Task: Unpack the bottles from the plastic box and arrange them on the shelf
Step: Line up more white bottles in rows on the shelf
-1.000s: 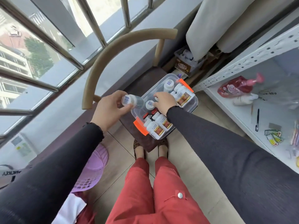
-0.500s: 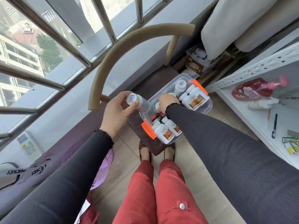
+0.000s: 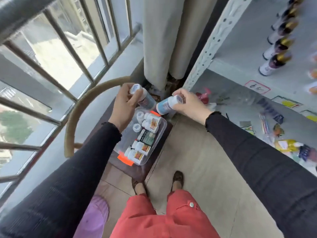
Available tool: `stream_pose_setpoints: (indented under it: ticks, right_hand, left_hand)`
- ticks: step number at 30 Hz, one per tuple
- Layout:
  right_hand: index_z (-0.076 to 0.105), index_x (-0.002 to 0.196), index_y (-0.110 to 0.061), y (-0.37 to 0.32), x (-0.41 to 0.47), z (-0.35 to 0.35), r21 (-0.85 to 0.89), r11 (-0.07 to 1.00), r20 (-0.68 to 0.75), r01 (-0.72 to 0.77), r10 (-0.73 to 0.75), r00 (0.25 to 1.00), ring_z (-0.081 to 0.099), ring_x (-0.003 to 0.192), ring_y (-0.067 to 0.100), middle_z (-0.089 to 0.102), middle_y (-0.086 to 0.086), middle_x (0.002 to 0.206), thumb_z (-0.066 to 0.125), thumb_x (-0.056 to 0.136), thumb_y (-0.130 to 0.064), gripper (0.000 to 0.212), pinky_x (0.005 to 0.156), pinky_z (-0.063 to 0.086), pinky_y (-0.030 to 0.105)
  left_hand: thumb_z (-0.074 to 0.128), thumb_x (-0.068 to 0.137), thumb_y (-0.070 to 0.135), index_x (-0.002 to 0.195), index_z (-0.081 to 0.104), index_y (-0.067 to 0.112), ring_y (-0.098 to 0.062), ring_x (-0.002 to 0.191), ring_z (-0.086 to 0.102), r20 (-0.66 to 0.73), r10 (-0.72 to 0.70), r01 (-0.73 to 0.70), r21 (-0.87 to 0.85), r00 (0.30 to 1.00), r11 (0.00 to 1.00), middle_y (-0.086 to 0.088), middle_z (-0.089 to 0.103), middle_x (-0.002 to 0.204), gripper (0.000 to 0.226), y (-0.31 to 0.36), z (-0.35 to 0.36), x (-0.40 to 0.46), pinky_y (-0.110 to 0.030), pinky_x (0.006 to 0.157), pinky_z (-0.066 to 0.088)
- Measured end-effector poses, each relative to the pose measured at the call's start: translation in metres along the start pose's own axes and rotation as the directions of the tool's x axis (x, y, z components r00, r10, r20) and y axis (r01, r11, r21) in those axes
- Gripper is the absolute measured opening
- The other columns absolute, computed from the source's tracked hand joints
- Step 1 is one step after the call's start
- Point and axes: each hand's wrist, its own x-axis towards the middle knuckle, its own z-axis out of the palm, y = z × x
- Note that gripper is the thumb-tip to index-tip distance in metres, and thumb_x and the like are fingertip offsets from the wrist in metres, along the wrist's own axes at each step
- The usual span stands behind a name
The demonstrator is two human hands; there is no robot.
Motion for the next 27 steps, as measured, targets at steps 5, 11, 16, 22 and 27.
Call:
stream_pose_setpoints:
  ticks: [5,11,16,22,27]
  right_hand:
    - [0.065,0.114,-0.020,0.039,-0.082,-0.122,0.358,0.931,-0.274,0.070,0.034,0.961,0.065,0.098,0.012,0.068,-0.002,0.110,0.076,0.082,-0.017,0.034,0.088,0.056,0.040]
    - [0.069,0.112,-0.013,0.113,-0.189,-0.253,0.583,0.776,-0.486,0.243,0.093,0.869,0.060,0.089,0.007,0.066,-0.001,0.100,0.073,0.087,-0.021,0.026,0.073,0.045,0.021]
    - [0.065,0.111,-0.021,0.184,-0.246,-0.345,0.660,0.689,-0.490,0.300,0.091,0.867,0.064,0.100,0.014,0.070,-0.003,0.106,0.070,0.090,-0.027,0.023,0.088,0.049,0.038]
    - [0.065,0.110,-0.024,0.235,-0.274,-0.433,0.652,0.699,-0.517,0.293,0.128,0.846,0.065,0.091,0.010,0.070,-0.008,0.097,0.064,0.097,-0.026,0.013,0.083,0.051,0.032]
    - [0.066,0.107,-0.025,0.270,-0.269,-0.490,0.626,0.726,-0.547,0.285,0.148,0.824,0.065,0.095,0.015,0.070,-0.004,0.102,0.068,0.094,-0.032,0.014,0.085,0.052,0.038]
  left_hand:
    - [0.066,0.091,0.050,0.109,0.062,0.023,-0.015,0.091,0.061,0.225,0.129,-0.090,-0.175,0.966,0.980,0.002,0.066,0.098,0.032,0.100,0.116,-0.004,-0.040,0.084,0.054]
    - [0.063,0.097,0.039,0.106,0.061,0.018,-0.013,0.085,0.058,0.473,0.264,-0.166,-0.240,0.840,0.957,0.004,0.061,0.089,0.023,0.183,0.294,-0.042,-0.034,0.076,0.048]
    - [0.060,0.097,0.045,0.108,0.054,0.016,-0.012,0.087,0.055,0.571,0.296,-0.179,-0.252,0.766,0.951,0.003,0.057,0.093,0.031,0.231,0.425,-0.074,-0.038,0.081,0.046]
    - [0.049,0.099,0.052,0.116,0.050,0.018,-0.011,0.093,0.055,0.656,0.279,-0.161,-0.235,0.701,0.958,0.004,0.056,0.098,0.037,0.269,0.546,-0.091,-0.040,0.092,0.049]
    - [0.049,0.102,0.045,0.114,0.051,0.016,0.000,0.085,0.057,0.672,0.221,-0.195,-0.115,0.707,0.974,0.006,0.055,0.097,0.032,0.289,0.617,-0.065,-0.022,0.083,0.046]
